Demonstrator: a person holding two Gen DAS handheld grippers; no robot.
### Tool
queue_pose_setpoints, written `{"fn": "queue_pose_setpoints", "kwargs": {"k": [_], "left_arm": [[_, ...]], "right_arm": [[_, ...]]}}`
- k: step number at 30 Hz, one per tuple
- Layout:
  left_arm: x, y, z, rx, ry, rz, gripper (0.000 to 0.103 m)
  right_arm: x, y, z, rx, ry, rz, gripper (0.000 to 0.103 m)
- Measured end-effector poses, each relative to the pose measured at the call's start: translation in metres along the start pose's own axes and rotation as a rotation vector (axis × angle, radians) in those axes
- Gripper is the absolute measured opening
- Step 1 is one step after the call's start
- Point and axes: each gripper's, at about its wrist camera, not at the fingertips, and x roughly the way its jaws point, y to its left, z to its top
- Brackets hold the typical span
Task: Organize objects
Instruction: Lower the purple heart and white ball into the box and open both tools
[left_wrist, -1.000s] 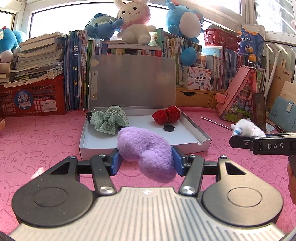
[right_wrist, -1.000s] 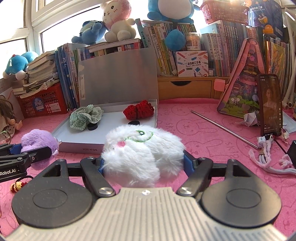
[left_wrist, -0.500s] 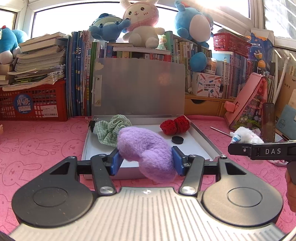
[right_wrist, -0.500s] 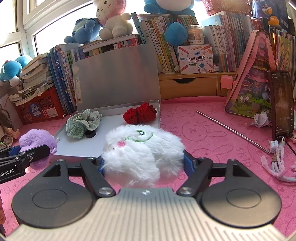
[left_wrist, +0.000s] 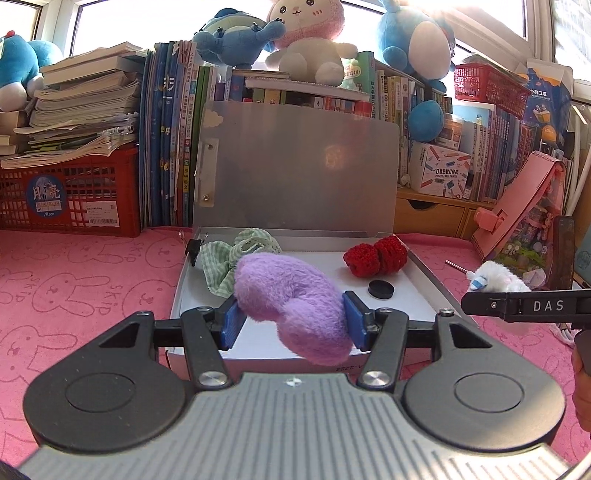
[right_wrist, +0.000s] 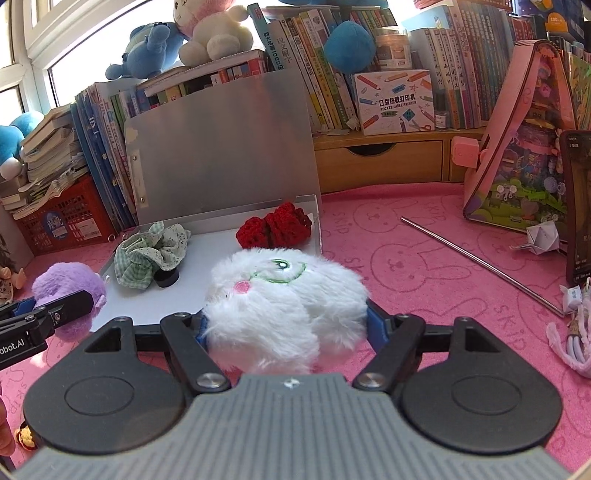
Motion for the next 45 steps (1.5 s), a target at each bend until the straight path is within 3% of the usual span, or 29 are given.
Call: {"fn": "queue_pose_setpoints", "kwargs": {"k": [24, 37, 45], "left_arm": [[0.075, 0.010, 0.007, -0.049, 0.077, 0.051, 0.062], [0.098, 0.019, 0.010, -0.030, 0.099, 0.086, 0.062], [0.107, 0.026, 0.014, -0.020, 0.108, 0.102, 0.062]], "right_arm": [[0.077, 0.018, 0.018, -0.034, 0.068, -0.031, 0.076], [0.077, 0.012, 0.034, 0.010, 0.010, 0.021, 0.076], [0.085, 0.008, 0.043, 0.017, 0.032, 0.049, 0.076]]}}
